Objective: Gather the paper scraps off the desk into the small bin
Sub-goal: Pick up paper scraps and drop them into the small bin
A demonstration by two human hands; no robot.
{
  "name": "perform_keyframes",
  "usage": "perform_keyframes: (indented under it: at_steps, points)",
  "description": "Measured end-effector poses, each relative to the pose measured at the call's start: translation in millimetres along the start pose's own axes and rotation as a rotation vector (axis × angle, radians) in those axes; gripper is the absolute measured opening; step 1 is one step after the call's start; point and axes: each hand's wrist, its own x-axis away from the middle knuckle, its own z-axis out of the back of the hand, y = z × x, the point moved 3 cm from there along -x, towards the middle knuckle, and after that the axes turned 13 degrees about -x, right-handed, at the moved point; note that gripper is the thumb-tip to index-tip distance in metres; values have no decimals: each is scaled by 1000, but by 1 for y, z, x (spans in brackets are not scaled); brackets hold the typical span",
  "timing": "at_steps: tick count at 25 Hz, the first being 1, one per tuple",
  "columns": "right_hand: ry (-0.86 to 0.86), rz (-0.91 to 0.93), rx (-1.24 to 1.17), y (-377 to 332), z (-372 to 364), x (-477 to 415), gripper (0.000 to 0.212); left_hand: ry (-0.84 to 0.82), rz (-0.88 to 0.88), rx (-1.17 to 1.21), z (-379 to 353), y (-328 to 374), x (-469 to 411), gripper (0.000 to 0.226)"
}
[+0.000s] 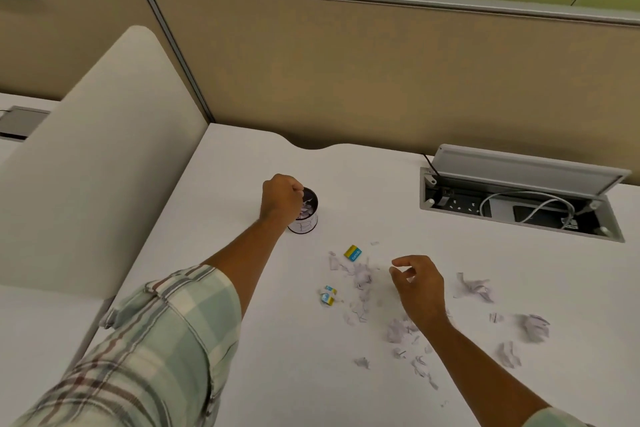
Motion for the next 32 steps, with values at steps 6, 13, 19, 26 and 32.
perform_keyframes:
  at_steps: [6, 13, 19, 26, 32]
  points:
    - [-30, 17, -1, 19, 28, 35, 16, 58, -131, 28, -18, 23, 38, 18]
    - [105, -13, 156, 52, 103, 40, 35, -188, -314, -73, -92, 41, 108, 40]
    - [27, -233, 352, 81, 157, 3, 69, -386, -349, -347, -132, 53, 144, 75]
    - [-191, -261, 445, 75, 118, -25, 81, -352, -219, -520, -168, 62, 179, 85]
    - [-251, -210, 600, 79, 88, 0, 84, -341, -130, -473, -192, 92, 179, 85]
